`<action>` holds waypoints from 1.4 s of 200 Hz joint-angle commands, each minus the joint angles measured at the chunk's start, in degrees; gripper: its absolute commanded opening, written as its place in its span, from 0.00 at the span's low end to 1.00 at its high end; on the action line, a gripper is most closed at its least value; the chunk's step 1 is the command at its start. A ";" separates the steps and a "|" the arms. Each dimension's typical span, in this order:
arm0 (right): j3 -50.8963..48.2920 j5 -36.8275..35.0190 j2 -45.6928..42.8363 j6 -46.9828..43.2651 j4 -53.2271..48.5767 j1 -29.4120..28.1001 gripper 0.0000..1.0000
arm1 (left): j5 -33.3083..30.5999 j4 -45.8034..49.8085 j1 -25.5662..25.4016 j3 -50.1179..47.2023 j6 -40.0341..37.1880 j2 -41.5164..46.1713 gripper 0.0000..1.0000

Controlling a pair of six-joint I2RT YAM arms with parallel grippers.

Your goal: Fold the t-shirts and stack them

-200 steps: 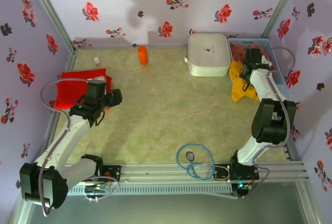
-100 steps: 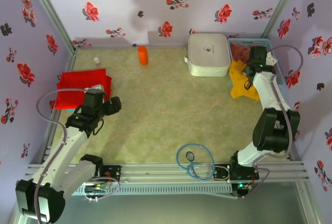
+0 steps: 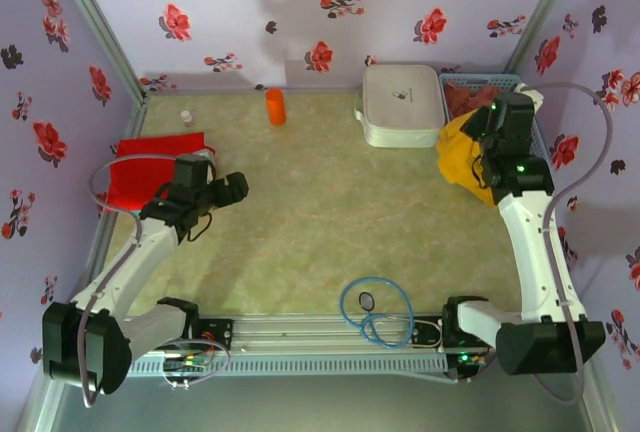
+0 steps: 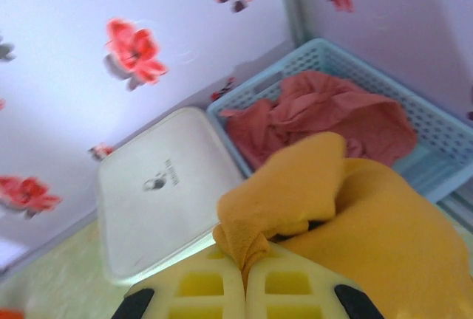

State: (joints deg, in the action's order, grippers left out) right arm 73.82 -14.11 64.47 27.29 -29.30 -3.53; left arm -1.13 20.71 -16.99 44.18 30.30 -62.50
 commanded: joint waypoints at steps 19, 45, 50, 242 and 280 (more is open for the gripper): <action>0.47 10.39 -5.31 -6.79 0.63 -8.55 0.02 | 3.15 -3.00 -0.36 3.84 1.39 -3.12 0.89; -6.77 16.30 -7.90 -7.00 5.52 -17.23 0.02 | 3.23 -2.49 -0.39 4.20 0.50 -3.00 0.89; -7.94 16.03 -8.04 -6.79 6.27 -19.03 0.02 | 3.14 -2.24 -0.33 4.24 0.31 -3.04 0.89; -7.77 1.37 18.55 -0.01 15.46 -49.11 0.98 | 3.17 9.20 -0.71 2.43 -1.65 -8.84 0.90; -13.18 1.62 13.91 7.75 5.88 -36.35 0.92 | 6.13 2.78 -4.56 1.07 4.19 -14.70 0.86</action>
State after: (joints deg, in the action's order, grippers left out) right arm 64.25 -8.86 81.58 29.54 -13.89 -47.33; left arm 1.58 29.61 -18.39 46.19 29.19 -75.09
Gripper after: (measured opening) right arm 0.943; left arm 0.871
